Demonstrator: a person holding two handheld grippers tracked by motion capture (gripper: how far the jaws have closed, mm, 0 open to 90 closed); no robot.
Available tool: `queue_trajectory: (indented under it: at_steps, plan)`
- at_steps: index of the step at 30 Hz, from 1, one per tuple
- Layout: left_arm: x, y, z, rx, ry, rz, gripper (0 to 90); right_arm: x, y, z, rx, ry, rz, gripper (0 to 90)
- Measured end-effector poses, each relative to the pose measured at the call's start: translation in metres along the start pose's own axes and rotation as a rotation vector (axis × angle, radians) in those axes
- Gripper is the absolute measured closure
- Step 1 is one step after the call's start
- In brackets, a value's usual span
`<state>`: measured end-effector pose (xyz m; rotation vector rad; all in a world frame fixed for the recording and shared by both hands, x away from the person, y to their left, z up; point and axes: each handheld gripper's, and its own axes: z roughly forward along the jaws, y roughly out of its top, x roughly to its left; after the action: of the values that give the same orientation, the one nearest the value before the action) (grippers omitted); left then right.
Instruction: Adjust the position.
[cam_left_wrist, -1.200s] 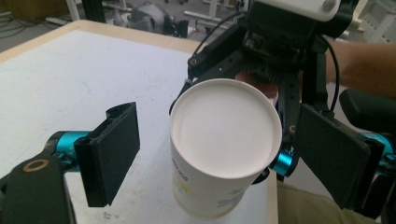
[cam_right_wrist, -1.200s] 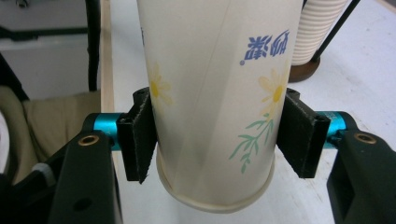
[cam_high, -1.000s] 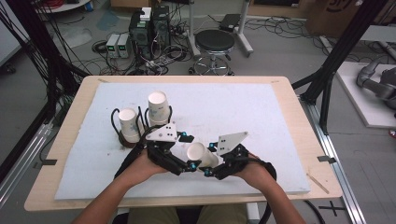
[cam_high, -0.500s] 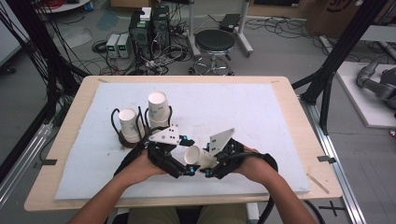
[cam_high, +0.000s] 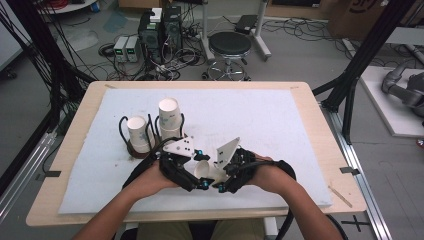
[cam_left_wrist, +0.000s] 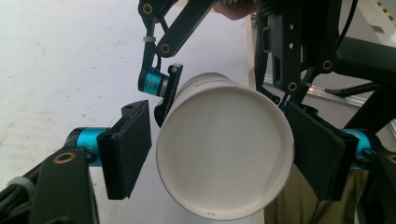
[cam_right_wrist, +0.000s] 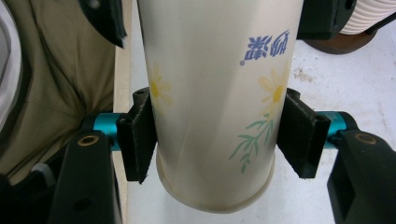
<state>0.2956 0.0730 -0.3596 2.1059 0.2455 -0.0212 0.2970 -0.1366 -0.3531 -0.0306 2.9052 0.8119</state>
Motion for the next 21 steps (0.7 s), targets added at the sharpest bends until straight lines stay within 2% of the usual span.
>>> queue_trajectory:
  at_steps: [4, 7, 10, 14, 15, 16, 17, 18, 19, 20, 21]
  plan:
    - [0.0, 0.0, 0.001, 0.008, -0.015, 0.003, 32.7, 0.0, 0.0, 0.001, 0.003, 0.011, -0.003, 36.4]
    - [0.0, 0.0, 0.001, 0.008, -0.013, 0.007, 33.5, 0.0, 0.0, 0.0, 0.007, 0.01, -0.001, 36.4]
    - [0.0, 0.0, 0.001, 0.009, -0.006, 0.028, 36.0, 0.0, -0.001, 0.001, 0.008, 0.013, 0.006, 35.9]
    - [0.002, 0.0, 0.0, 0.003, -0.005, 0.028, 36.9, 0.0, -0.003, 0.001, -0.006, 0.002, 0.02, 30.5]
    - [0.002, -0.001, -0.002, -0.005, -0.002, 0.027, 36.9, 0.0, -0.006, 0.0, -0.04, -0.015, 0.05, 22.9]
    - [0.002, -0.001, -0.002, -0.005, -0.002, 0.027, 37.0, 0.0, -0.006, 0.0, -0.04, -0.015, 0.05, 22.9]
    - [0.002, -0.001, -0.003, -0.009, 0.001, 0.032, 37.0, 0.0, -0.007, -0.001, -0.064, -0.023, 0.071, 21.5]
    - [0.003, -0.002, -0.005, -0.023, 0.005, 0.027, 37.1, -0.001, -0.012, -0.004, -0.112, -0.029, 0.102, 21.4]
    - [0.003, -0.002, -0.005, -0.023, 0.005, 0.027, 37.1, -0.001, -0.012, -0.004, -0.112, -0.029, 0.102, 21.4]
    - [0.004, -0.003, -0.008, -0.044, 0.014, 0.018, 37.1, -0.002, -0.017, -0.008, -0.159, -0.033, 0.128, 21.3]
    - [0.005, -0.004, -0.009, -0.052, 0.016, 0.016, 37.1, -0.002, -0.019, -0.01, -0.181, -0.038, 0.136, 21.2]
